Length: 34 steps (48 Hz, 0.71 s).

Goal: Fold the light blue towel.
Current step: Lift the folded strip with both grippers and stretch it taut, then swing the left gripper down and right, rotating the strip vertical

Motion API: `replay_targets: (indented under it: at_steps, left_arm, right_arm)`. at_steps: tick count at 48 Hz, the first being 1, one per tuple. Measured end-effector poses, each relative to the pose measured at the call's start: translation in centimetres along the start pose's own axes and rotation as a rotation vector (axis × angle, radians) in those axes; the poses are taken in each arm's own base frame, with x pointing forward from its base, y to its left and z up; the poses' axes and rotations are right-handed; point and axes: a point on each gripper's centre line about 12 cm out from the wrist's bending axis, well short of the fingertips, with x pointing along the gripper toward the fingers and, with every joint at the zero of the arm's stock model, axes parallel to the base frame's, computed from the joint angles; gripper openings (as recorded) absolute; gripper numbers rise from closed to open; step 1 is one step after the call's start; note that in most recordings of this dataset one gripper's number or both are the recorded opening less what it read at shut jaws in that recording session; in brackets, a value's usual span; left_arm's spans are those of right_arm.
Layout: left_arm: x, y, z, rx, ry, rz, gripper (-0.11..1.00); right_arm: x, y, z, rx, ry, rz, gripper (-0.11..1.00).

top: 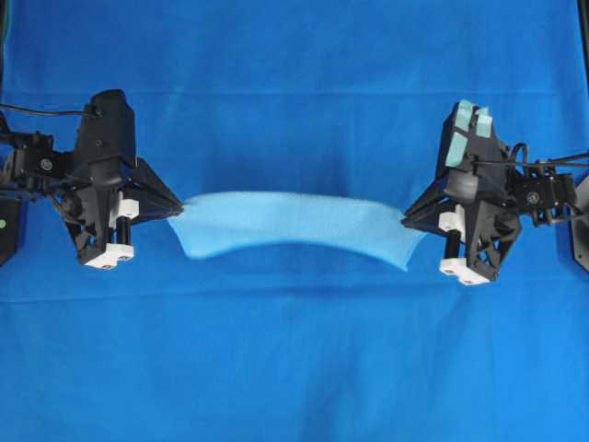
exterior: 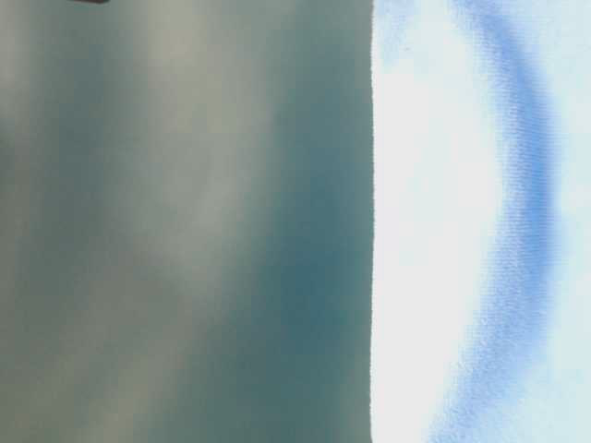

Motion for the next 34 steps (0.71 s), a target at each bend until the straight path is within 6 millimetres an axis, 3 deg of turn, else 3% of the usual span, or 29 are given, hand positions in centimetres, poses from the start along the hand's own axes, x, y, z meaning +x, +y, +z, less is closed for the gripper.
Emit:
replay_targets:
  at_steps: [18,34]
  left_arm:
    - [0.2,-1.6,-0.1,0.037,-0.003,-0.044,0.02]
    - [1.8,-7.3,1.8,0.153,-0.131,-0.197,0.02]
  right_arm:
    - [0.2,-0.4,0.4,-0.029,-0.012,-0.021,0.03]
    - [1.0,-6.7,3.1,0.043,-0.039,-0.208,0.03]
